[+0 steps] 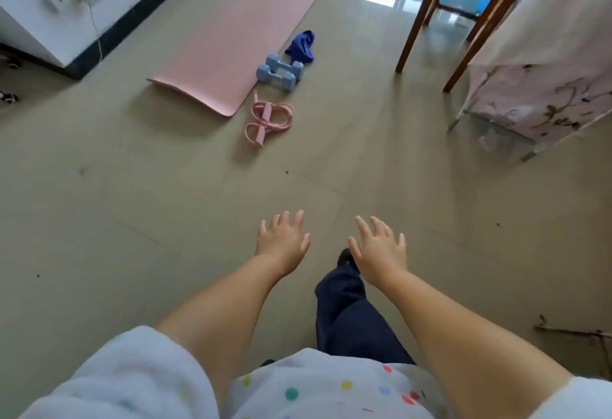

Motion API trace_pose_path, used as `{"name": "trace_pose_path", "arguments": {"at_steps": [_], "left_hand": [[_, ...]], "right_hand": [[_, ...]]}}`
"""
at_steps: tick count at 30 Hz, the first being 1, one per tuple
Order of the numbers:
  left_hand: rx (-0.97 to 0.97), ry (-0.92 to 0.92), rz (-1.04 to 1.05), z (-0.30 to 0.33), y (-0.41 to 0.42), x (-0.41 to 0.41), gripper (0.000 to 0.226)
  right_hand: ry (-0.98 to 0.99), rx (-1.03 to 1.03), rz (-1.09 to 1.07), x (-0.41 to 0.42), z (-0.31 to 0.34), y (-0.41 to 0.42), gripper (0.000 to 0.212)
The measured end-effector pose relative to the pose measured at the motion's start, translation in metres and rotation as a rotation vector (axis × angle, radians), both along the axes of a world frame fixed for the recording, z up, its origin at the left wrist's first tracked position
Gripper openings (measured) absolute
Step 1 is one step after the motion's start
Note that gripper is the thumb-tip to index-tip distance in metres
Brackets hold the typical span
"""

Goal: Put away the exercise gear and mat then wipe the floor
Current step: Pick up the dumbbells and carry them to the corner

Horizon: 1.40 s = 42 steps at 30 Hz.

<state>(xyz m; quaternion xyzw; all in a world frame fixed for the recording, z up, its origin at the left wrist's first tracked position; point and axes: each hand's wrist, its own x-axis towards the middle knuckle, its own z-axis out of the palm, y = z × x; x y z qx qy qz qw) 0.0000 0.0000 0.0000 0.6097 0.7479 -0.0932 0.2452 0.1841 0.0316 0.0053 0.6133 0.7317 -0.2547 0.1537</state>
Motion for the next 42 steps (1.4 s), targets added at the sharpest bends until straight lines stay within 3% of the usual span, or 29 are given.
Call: {"name": "trace_pose_path", "arguments": {"at_steps": [13,23,32,42], "left_hand": [[0.058,-0.051,0.161,0.024,0.284,0.014,0.057],[0.024,-0.026,0.229,0.012,0.525,-0.074,0.047],[0.034,-0.002,0.210,0.029,0.710,-0.124,0.052],[-0.031,-0.016,0.608,0.011,0.856,-0.165,0.050]], "right_hand": [[-0.036,0.047,0.121,0.015,0.028,0.311,0.055],[-0.011,0.076,0.145,-0.059,0.031,0.560,0.055],[-0.009,0.081,0.219,-0.117,0.040,0.753,0.055],[-0.069,0.062,0.575,-0.176,0.027,0.972,0.054]]}}
